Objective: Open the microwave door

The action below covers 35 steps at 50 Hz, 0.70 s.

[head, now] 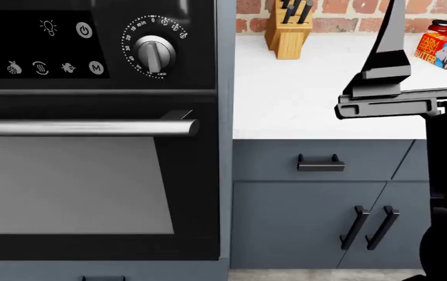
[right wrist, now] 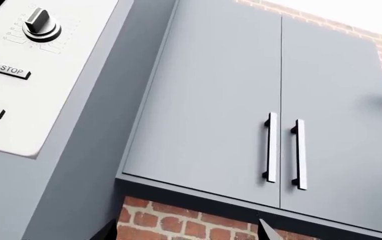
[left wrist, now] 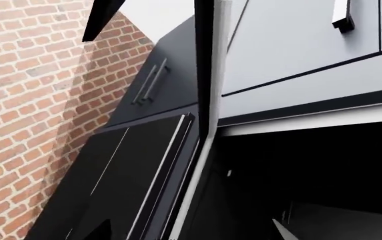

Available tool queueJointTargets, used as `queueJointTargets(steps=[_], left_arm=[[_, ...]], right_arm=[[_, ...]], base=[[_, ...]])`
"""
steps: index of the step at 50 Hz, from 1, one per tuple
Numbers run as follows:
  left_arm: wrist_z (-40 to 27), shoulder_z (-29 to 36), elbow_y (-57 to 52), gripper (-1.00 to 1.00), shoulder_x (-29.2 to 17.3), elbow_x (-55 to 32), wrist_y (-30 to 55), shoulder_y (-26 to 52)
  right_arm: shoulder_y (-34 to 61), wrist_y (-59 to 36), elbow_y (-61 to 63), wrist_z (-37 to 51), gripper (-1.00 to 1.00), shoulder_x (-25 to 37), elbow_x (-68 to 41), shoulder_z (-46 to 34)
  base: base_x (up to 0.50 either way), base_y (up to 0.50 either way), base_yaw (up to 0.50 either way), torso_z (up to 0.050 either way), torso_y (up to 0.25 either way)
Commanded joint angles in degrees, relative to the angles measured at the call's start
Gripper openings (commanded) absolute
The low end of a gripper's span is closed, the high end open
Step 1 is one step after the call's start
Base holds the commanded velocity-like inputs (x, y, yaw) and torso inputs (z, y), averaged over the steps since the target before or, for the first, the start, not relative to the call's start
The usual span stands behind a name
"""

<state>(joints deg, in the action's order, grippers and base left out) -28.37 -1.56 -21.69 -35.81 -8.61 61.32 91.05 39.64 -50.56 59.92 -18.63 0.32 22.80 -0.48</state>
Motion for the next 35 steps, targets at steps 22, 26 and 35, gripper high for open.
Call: queueJointTargets(steps=[22, 26, 35], left_arm=[[2.6, -4.2, 2.5, 1.0, -16.3, 4.2, 1.8, -4.9], [3.2, -3.5, 4.9, 1.0, -18.6, 5.0, 1.3, -5.7], [4.3, 5.9, 24.4, 1.0, -25.8, 10.8, -6.1, -3.7]], right_arm=[[0.5, -0.8, -0.2, 1.2, 1.0, 0.7, -1.1, -0.8], [0.7, -1.1, -0.2, 1.2, 1.0, 0.7, -0.9, -1.1], [1.9, -2.4, -0.1, 0.2, 1.0, 0.3, 2.2, -3.1]], base=[[0.0, 0.0, 0.0, 0.0, 0.0], [0.0, 0.0, 0.0, 0.0, 0.0], [0.0, 0.0, 0.0, 0.0, 0.0]])
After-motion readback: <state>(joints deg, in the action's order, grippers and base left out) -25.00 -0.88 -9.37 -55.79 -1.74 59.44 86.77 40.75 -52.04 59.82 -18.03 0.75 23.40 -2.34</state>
